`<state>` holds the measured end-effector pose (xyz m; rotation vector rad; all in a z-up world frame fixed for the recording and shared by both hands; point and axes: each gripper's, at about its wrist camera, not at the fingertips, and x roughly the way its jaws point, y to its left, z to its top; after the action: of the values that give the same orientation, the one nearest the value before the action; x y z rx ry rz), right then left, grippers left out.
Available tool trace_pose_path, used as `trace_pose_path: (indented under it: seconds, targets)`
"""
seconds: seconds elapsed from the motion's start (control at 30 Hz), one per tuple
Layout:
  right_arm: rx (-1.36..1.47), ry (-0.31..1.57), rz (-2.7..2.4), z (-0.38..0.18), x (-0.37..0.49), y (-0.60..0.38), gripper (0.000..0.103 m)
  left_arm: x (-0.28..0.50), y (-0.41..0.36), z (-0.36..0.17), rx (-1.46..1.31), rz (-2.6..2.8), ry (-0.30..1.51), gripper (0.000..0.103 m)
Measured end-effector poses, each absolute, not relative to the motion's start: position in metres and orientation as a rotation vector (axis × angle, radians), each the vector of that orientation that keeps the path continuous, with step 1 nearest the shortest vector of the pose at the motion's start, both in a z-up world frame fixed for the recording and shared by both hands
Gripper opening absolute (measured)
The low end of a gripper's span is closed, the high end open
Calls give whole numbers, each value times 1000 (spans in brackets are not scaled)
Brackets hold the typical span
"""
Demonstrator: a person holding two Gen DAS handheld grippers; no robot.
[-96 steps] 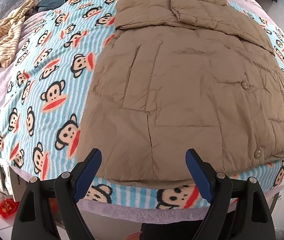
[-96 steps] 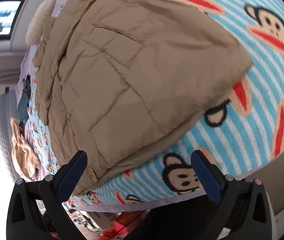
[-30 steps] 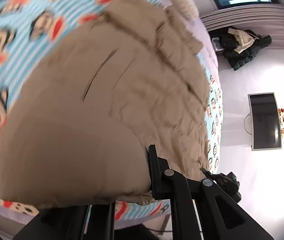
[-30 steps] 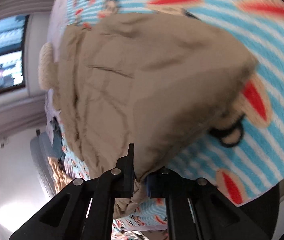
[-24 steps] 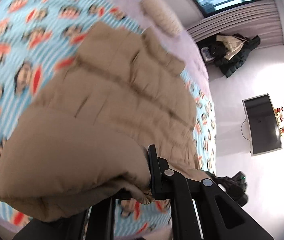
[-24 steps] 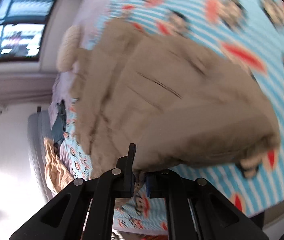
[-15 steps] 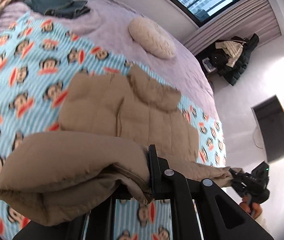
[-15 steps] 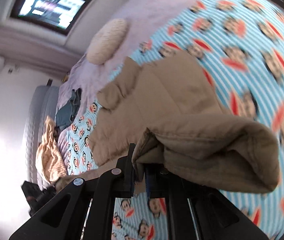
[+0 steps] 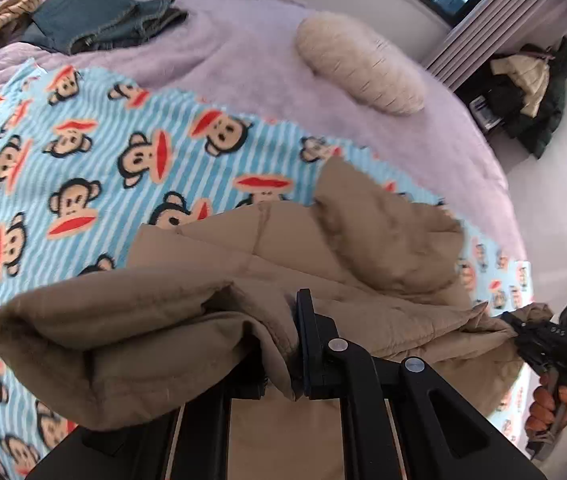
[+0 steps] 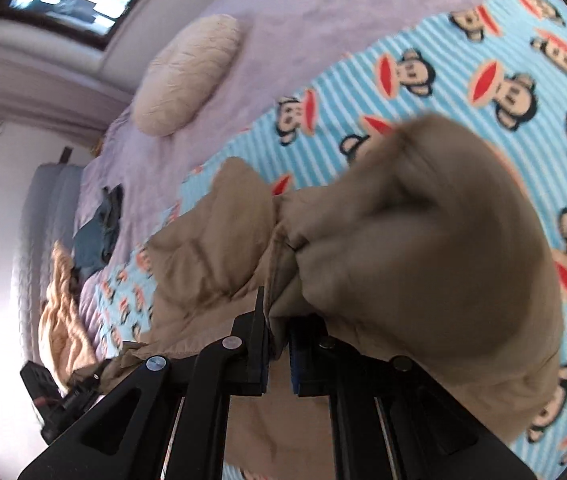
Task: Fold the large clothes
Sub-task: 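Grasp the jacket hem with both tools and lift it toward the collar, then lay the hem over the collar and open both tools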
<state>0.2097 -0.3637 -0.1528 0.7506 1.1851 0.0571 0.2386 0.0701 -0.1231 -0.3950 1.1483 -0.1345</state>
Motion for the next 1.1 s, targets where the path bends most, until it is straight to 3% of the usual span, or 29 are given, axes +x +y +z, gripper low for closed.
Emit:
trace_pose_path:
  seconds: [0.27, 0.4, 0.5, 0.57, 0.6, 0.63, 0.7, 0.73, 0.77, 0.8, 0.87, 0.97, 1.03, 1.1]
  targets:
    - [857, 1136, 30, -221, 221, -368, 9, 277, 63, -197, -388, -157, 1166, 16]
    - [850, 1145, 29, -214, 221, -366, 12, 270, 59, -189, -355, -139, 1126, 16]
    - [797, 1137, 30, -188, 215, -367, 32, 255, 65, -162, -332, -167, 1073, 36]
    - [733, 1094, 27, -168, 207, -367, 63, 241, 72, -138, -299, -162, 1012, 78]
    - [688, 1062, 23, -155, 201, -366, 64, 236, 75, -128, -282, -149, 976, 84]
    - [657, 1049, 36, -146, 195, -364, 63, 229, 77, -115, -255, -155, 926, 85]
    - [622, 1042, 78, -136, 189, -357, 49, 226, 76, -106, -238, -195, 927, 85]
    - [588, 1062, 102, -136, 187, -349, 29, 227, 74, -105, -240, -215, 937, 85]
    - [559, 1084, 124, -137, 187, -342, 23, 229, 73, -108, -239, -237, 950, 85]
    - [537, 1099, 147, -141, 188, -335, 23, 230, 68, -111, -222, -256, 968, 85]
    - [457, 1140, 180, -152, 194, -314, 20, 235, 53, -121, -169, -261, 993, 70]
    - [390, 1170, 204, -171, 204, -296, 20, 250, 33, -150, -154, -255, 1030, 66]
    - [332, 1171, 179, -183, 217, -292, 19, 265, 27, -171, -133, -216, 1055, 54]
    - [302, 1152, 140, -188, 226, -299, 16, 280, 27, -191, -126, -159, 1065, 54]
